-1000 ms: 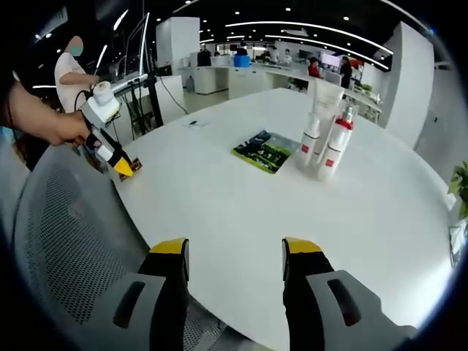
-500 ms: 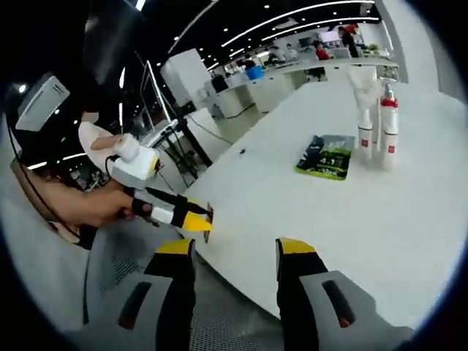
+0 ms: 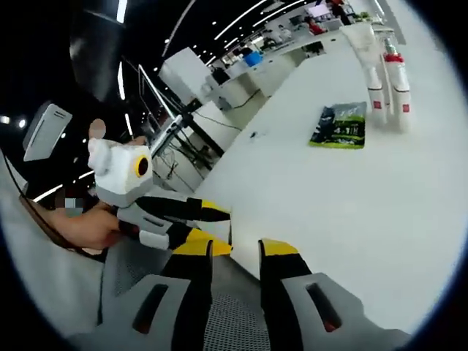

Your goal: Arrange the skincare products in the storage area until every visible bottle or jar stands upright without overlapping.

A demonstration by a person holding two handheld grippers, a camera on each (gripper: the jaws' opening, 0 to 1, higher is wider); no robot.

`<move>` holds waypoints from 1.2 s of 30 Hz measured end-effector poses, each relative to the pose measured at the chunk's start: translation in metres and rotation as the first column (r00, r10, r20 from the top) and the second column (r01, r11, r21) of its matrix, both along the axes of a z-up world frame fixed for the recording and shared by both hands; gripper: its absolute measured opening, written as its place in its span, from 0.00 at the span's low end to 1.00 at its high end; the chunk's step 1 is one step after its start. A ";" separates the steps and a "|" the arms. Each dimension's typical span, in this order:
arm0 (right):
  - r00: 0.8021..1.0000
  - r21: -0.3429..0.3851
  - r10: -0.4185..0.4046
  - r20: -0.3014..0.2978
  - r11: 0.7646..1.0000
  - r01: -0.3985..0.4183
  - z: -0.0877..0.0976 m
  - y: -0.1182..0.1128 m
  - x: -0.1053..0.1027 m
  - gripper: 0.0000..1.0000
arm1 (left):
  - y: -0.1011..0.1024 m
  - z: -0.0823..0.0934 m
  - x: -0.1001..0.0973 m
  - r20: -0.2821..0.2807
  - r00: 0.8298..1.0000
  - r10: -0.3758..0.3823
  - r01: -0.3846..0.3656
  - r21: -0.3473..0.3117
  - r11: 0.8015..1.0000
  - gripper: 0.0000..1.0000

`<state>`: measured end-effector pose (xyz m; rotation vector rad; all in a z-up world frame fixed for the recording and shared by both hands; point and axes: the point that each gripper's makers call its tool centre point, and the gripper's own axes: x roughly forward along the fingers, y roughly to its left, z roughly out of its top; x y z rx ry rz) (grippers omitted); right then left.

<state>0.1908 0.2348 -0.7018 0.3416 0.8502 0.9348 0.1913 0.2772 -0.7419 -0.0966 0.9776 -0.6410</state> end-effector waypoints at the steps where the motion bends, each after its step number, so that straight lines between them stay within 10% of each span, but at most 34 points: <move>1: 1.000 0.001 0.007 0.000 1.000 -0.007 0.000 0.002 -0.001 0.21 | -0.002 0.001 -0.001 0.006 1.000 -0.006 0.006 -0.002 1.000 0.40; 20: 0.999 0.015 0.042 -0.019 0.999 -0.041 0.000 0.004 -0.007 0.00 | -0.026 0.019 -0.014 0.096 0.984 -0.148 0.152 -0.032 0.988 0.41; 26: 0.993 -0.063 0.118 0.031 0.991 -0.116 -0.001 -0.005 -0.011 0.00 | -0.013 0.006 -0.024 0.111 0.966 -0.233 0.224 0.089 0.970 0.43; 31: 0.955 -0.241 0.287 0.074 0.934 -0.262 -0.012 -0.024 -0.021 0.00 | -0.018 0.009 -0.019 0.180 0.940 -0.290 0.271 0.124 0.955 0.48; 36: 0.837 -0.405 0.536 0.112 0.794 -0.454 -0.019 -0.029 -0.036 0.00 | -0.027 0.006 -0.028 0.219 0.876 -0.429 0.389 0.205 0.898 0.47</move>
